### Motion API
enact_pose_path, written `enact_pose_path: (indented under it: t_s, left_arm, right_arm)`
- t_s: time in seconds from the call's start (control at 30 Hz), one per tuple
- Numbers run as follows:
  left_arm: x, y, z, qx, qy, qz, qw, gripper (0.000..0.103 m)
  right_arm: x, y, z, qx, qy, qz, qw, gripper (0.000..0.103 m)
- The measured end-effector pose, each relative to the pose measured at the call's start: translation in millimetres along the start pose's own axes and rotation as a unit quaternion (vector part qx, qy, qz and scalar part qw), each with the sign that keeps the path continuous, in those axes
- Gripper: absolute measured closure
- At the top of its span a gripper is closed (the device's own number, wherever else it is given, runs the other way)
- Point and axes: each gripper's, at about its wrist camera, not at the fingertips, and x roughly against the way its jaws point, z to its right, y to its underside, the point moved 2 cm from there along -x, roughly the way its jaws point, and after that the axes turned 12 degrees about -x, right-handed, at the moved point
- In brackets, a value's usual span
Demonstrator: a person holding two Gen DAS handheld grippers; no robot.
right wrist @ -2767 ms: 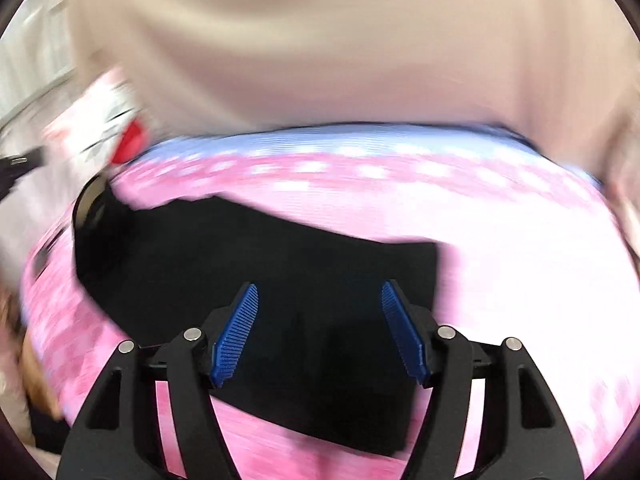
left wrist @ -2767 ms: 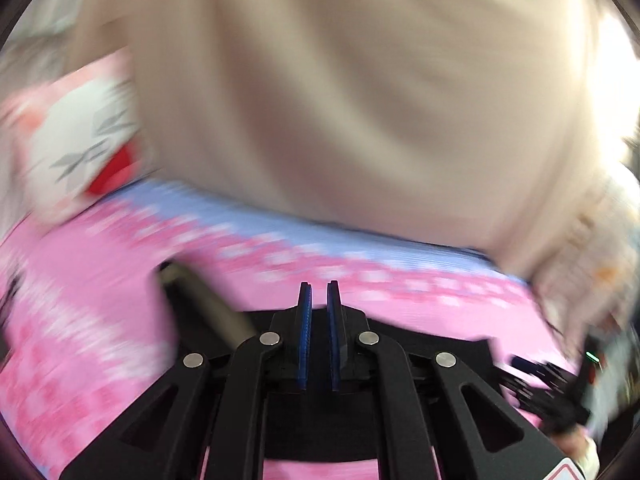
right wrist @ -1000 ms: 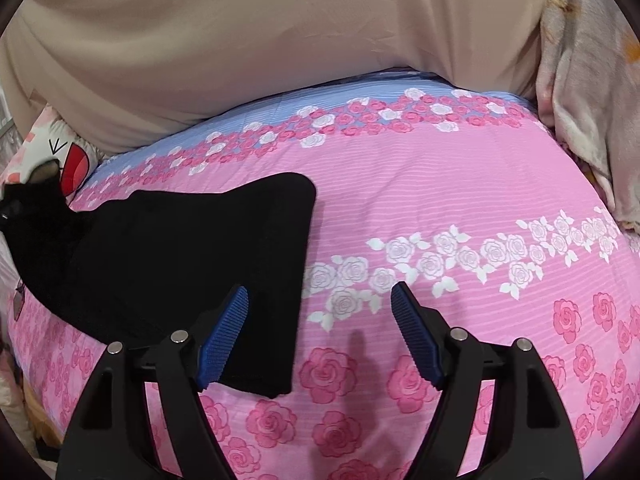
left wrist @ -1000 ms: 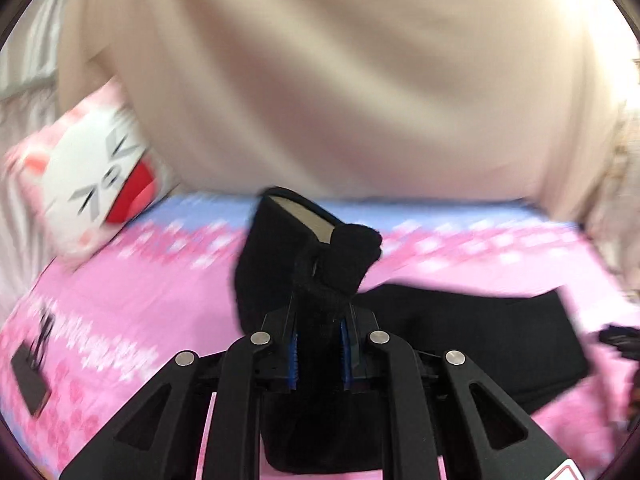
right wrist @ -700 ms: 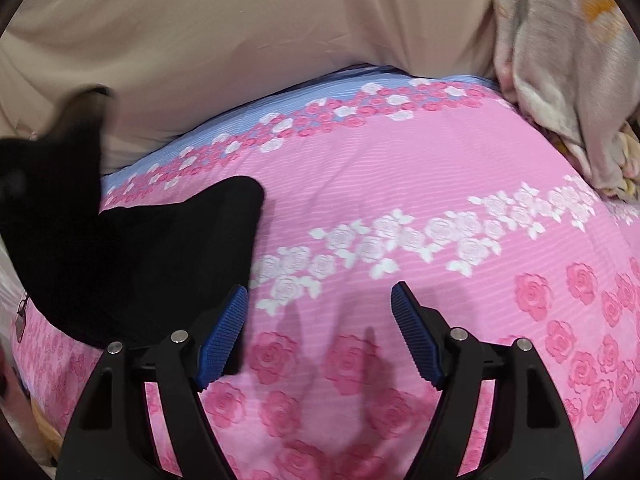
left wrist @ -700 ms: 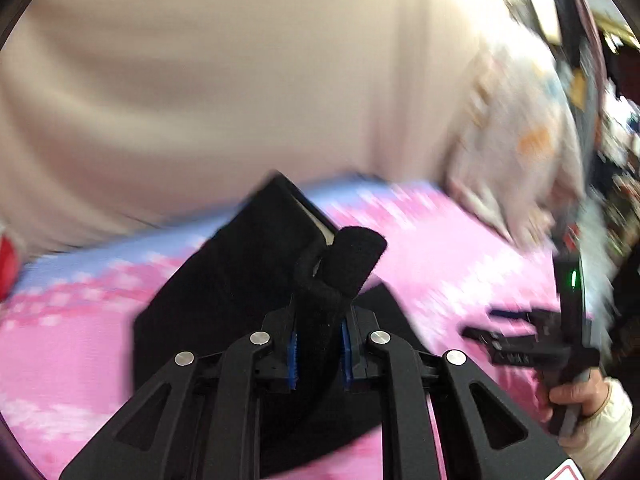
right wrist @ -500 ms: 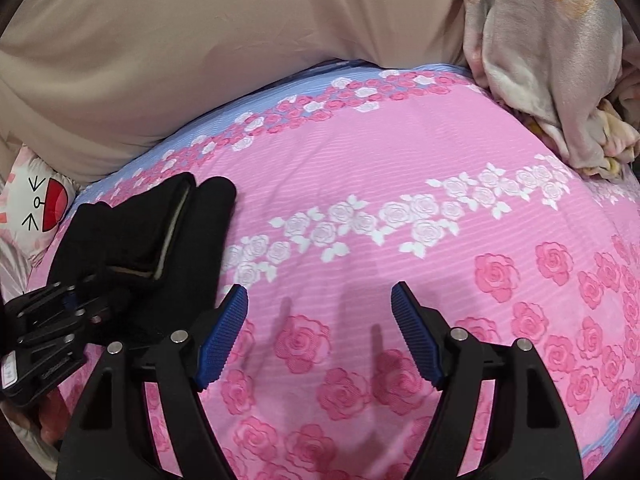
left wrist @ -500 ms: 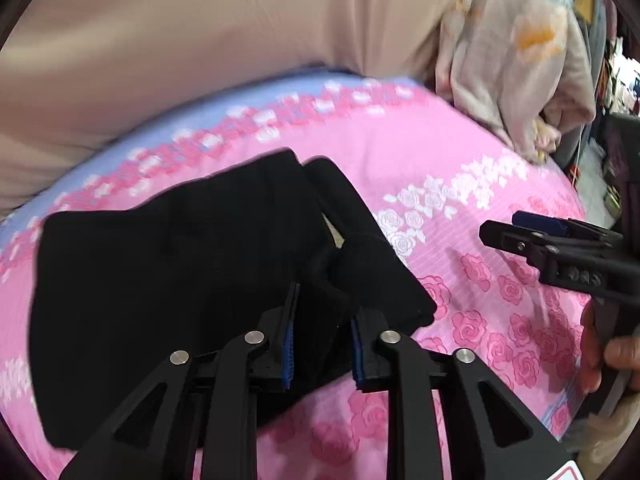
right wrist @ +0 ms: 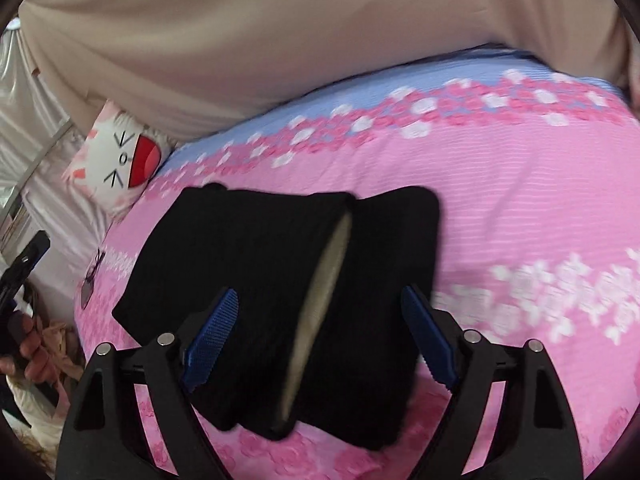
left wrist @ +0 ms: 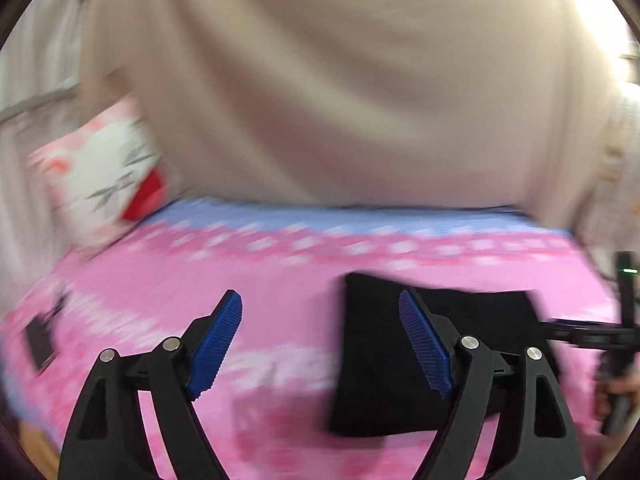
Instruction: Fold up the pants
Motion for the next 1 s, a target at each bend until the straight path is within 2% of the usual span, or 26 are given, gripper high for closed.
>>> enact_pose_path:
  t_s: [0.03,0.07,0.1,0.13,0.17,0.2,0.27,0.3,0.33,0.37,0.4,0.47,0.53,0.57,0.63,0.67,0.7,0.77,0.8,0.83,0.87,0.9,0.93,1.0]
  left_arm:
    - [-9,8,-13,0.013,-0.017,-0.020,0.9996,0.025]
    - [-18,17,-24,0.026,-0.028,-0.038,0.9985,0.025]
    - [-24,24,-30,0.034,-0.035,-0.049,0.9976,0.025]
    - [-32,33,-38,0.046,-0.039,-0.063,0.9962,0.025]
    - [-35,43,-46,0.055,-0.039,-0.074,0.9950,0.025]
    - [-42,51,-49,0.061,-0.040,-0.084,0.9938,0.025]
    - [-53,67,-55,0.071,-0.043,-0.102,0.9913,0.025]
    - [-59,71,-57,0.072,-0.043,-0.109,0.9905,0.025]
    - [-63,76,-59,0.073,-0.043,-0.116,0.9895,0.025]
    - [-65,80,-61,0.075,-0.042,-0.123,0.9887,0.025]
    - [-68,80,-62,0.075,-0.038,-0.128,0.9883,0.025]
    - [-70,85,-58,0.072,-0.028,-0.134,0.9880,0.025]
    - [-71,87,-57,0.066,-0.021,-0.131,0.9889,0.025]
    - [-71,89,-56,0.065,-0.020,-0.131,0.9891,0.025]
    - [-72,91,-52,0.061,-0.011,-0.131,0.9895,0.025]
    - [-73,92,-49,0.056,-0.007,-0.132,0.9896,0.025]
    - [-75,93,-46,0.052,-0.005,-0.134,0.9897,0.025]
    - [-77,91,-41,0.039,-0.009,-0.136,0.9899,0.025]
    - [-76,89,-39,0.037,-0.009,-0.134,0.9902,0.025]
    - [-74,86,-38,0.038,-0.008,-0.130,0.9907,0.025]
    - [-74,84,-37,0.039,-0.007,-0.128,0.9910,0.025]
    - [-73,81,-36,0.040,-0.006,-0.125,0.9913,0.025]
    - [-73,79,-34,0.040,-0.005,-0.123,0.9916,0.025]
    - [-73,76,-29,0.036,-0.003,-0.122,0.9919,0.025]
  right_arm:
    - [-11,0,-4,0.007,0.018,-0.007,1.000,0.013]
    - [-18,-1,-6,0.012,0.032,-0.012,0.999,0.013]
    - [-24,0,-8,0.015,0.041,-0.015,0.999,0.013]
    - [-26,1,-11,0.021,0.044,-0.011,0.999,0.018]
    - [-28,3,-16,0.034,0.053,-0.002,0.998,0.034]
    - [-29,4,-21,0.048,0.066,0.001,0.997,0.040]
    - [-23,-1,-28,0.053,0.067,0.011,0.996,0.074]
    - [-17,-5,-29,0.050,0.063,0.015,0.997,0.083]
    - [-9,-11,-30,0.045,0.055,0.022,0.997,0.100]
    - [5,-19,-31,0.036,0.030,0.030,0.998,0.099]
    - [16,-26,-33,0.035,0.025,0.041,0.998,0.099]
    - [40,-35,-37,0.051,0.046,0.074,0.995,0.099]
    - [48,-38,-25,0.039,0.054,0.079,0.995,0.100]
    - [48,-38,-15,0.036,0.082,0.084,0.992,0.103]
    - [43,-37,11,0.025,0.158,0.098,0.982,0.103]
    - [33,-36,33,0.000,0.159,0.074,0.985,0.103]
    - [24,-34,51,-0.034,0.143,0.048,0.988,0.103]
    - [23,-23,64,-0.074,0.126,0.037,0.989,0.102]
    - [27,-19,60,-0.074,0.106,0.037,0.991,0.098]
    - [31,-16,51,-0.070,0.078,0.037,0.994,0.089]
    - [33,-13,40,-0.058,0.054,0.033,0.996,0.073]
    - [31,-11,27,-0.041,0.038,0.030,0.998,0.064]
    - [29,-12,19,-0.030,0.036,0.027,0.999,0.050]
    - [15,-11,1,0.008,0.051,0.018,0.998,0.048]
